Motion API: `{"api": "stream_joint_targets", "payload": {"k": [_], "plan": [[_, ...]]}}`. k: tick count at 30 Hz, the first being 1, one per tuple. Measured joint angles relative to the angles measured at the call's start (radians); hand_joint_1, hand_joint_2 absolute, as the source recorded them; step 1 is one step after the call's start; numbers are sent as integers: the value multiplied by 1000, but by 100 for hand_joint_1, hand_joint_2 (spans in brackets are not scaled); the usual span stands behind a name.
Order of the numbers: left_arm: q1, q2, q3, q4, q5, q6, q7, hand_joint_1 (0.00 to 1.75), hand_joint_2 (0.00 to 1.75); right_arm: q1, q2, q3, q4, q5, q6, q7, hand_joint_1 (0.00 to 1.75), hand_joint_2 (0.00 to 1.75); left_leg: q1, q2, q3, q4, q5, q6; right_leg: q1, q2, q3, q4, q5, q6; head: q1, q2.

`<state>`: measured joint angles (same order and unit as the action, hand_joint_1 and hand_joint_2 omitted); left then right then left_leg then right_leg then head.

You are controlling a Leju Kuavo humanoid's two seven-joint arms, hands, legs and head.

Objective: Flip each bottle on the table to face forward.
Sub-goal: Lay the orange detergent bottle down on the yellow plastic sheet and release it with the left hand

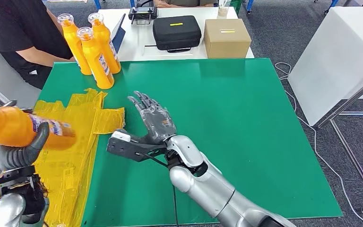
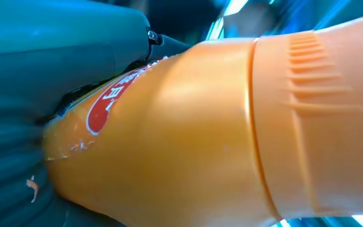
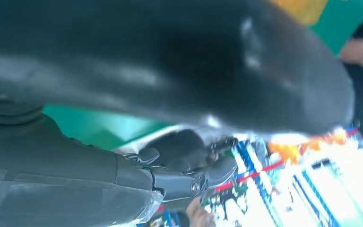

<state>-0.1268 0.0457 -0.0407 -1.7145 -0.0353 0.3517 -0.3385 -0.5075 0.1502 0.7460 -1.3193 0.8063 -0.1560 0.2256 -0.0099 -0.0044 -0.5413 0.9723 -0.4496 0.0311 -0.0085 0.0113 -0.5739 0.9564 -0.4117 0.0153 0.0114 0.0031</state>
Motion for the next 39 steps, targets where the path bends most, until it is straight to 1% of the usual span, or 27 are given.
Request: {"api": "stream_joint_targets", "payload": {"k": [3,4,5,6,10,14,17,19,23,29,32,39], "plan": [[-3,26,27,9,-462,193,-4,175,175,3,-30,-45,-55,-21,13,-22,0,0,0,0,0,0,0,0,0,0,0,0,0,0,0,0],[-2,33,34,15,-585,235,4,175,175,3,-37,-59,-69,-29,19,-29,0,0,0,0,0,0,0,0,0,0,0,0,0,0,0,0],[0,39,40,22,-670,262,10,175,175,1,-42,-69,-81,-35,24,-34,0,0,0,0,0,0,0,0,0,0,0,0,0,0,0,0],[2,44,46,29,-722,278,15,175,175,0,-46,-79,-91,-40,28,-36,0,0,0,0,0,0,0,0,0,0,0,0,0,0,0,0],[7,57,59,51,-830,305,52,175,175,-9,-55,-99,-116,-56,36,-40,0,0,0,0,0,0,0,0,0,0,0,0,0,0,0,0],[13,79,63,101,-1118,335,112,175,175,-31,-56,-105,-133,-80,50,-40,0,0,0,0,0,0,0,0,0,0,0,0,0,0,0,0],[17,94,54,171,-1285,341,151,175,175,-37,-56,-111,-152,-90,65,-40,0,0,0,0,1,0,0,0,0,0,0,0,0,0,0,0],[18,101,37,228,-1345,342,173,175,175,-37,-56,-117,-168,-93,73,-40,0,0,0,0,1,0,0,0,0,0,0,0,0,0,0,0],[13,102,-10,321,-1384,342,189,175,175,-37,-56,-122,-185,-94,83,-40,0,0,0,0,1,0,0,0,0,0,0,0,0,0,0,0],[-26,98,-104,477,-1449,343,215,175,175,-37,-51,-120,-193,-94,100,-50,0,0,-1,0,0,0,0,0,-1,0,0,0,0,0,0,0],[-39,94,-129,525,-1453,343,219,175,175,-36,-49,-120,-194,-94,103,-51,0,0,-1,0,1,0,0,0,-1,0,0,0,0,0,0,0],[-72,86,-159,605,-1446,343,234,175,175,-36,-47,-120,-194,-94,105,-52,0,0,-1,0,1,0,0,0,0,0,0,0,0,0,0,0]]}}
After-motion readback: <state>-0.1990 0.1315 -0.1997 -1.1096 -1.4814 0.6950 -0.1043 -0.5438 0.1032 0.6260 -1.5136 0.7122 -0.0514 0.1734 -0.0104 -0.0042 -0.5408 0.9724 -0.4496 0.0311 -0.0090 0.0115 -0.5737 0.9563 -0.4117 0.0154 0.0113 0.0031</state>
